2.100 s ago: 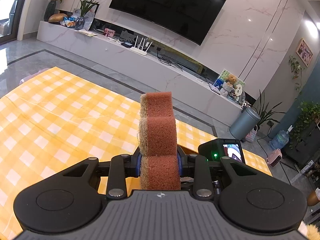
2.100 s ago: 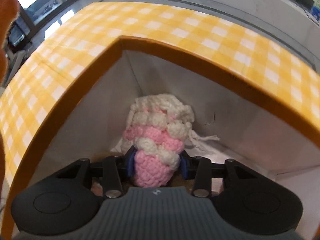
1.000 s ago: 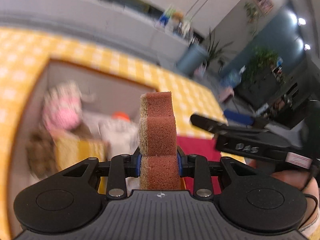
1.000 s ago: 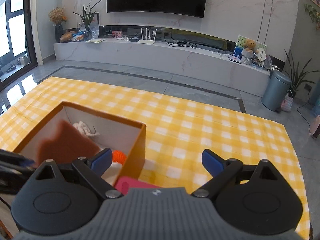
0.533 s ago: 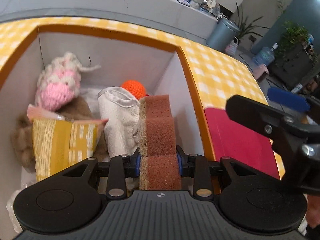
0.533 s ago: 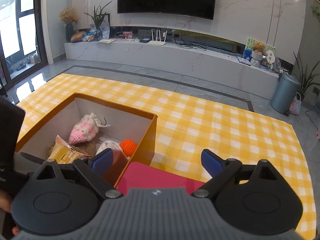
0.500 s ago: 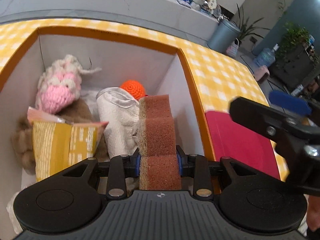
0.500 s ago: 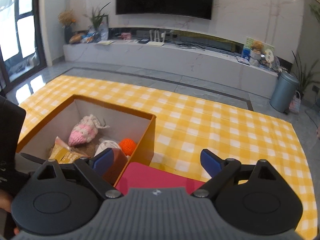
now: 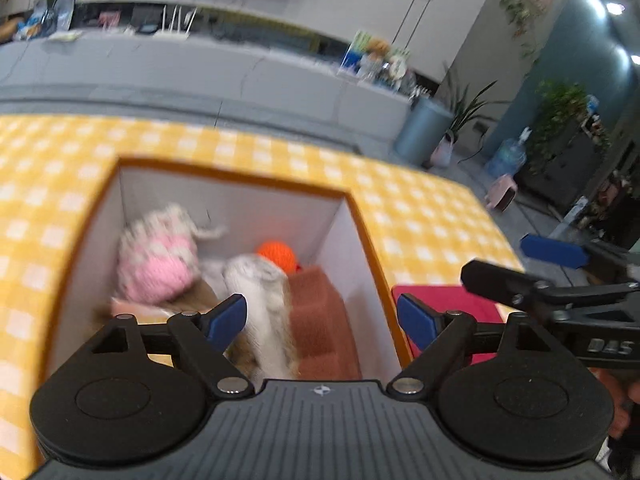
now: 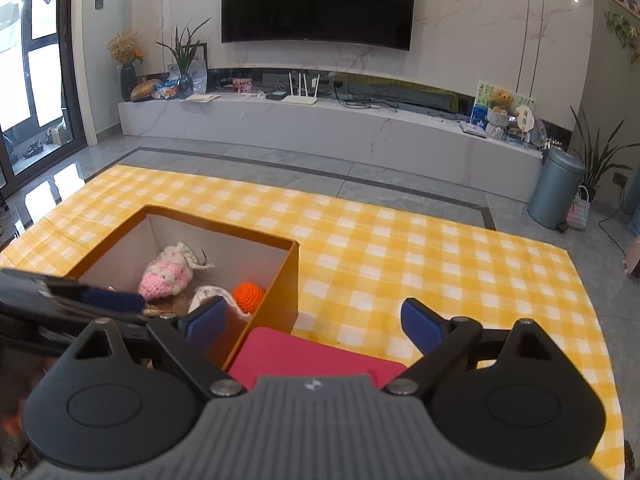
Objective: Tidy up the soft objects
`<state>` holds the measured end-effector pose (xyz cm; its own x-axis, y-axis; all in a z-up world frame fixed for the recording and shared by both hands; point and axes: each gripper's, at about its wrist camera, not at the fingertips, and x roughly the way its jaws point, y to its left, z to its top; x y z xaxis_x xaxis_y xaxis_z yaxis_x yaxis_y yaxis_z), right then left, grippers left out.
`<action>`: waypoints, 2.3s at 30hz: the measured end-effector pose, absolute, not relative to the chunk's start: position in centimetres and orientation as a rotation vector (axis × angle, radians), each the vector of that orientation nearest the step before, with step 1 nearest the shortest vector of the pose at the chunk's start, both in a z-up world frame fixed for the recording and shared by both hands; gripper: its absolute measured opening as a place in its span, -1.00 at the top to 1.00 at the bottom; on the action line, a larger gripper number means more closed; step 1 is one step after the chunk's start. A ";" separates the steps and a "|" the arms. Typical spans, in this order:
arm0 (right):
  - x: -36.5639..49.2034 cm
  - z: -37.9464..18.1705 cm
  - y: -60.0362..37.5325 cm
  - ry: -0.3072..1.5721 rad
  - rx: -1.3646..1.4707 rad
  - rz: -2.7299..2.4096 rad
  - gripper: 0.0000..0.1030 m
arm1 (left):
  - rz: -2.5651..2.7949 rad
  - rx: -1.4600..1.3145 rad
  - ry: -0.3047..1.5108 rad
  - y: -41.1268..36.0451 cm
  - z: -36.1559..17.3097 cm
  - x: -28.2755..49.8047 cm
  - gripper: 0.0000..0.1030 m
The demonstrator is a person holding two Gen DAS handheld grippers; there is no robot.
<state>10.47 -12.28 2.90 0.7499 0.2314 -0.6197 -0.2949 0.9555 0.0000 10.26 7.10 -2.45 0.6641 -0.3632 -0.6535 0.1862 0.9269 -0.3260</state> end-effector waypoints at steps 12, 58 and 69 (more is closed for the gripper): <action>10.9 1.2 -5.7 0.784 -0.224 0.508 0.54 | -0.131 -0.155 0.633 10.6 0.9 8.9 -0.94; 5.0 2.7 -13.4 0.515 -0.039 0.221 -0.66 | -0.071 -0.015 0.319 1.5 3.2 3.7 -0.87; 4.3 0.6 -15.2 0.494 -0.045 0.177 -0.71 | -0.078 0.055 0.337 -1.5 1.1 3.8 -0.89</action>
<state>4.33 -15.24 0.65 0.8655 0.1585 -0.4752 -0.1801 0.9837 0.0001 3.77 -1.50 1.10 0.9408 -0.0671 -0.3322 0.0855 0.9955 0.0411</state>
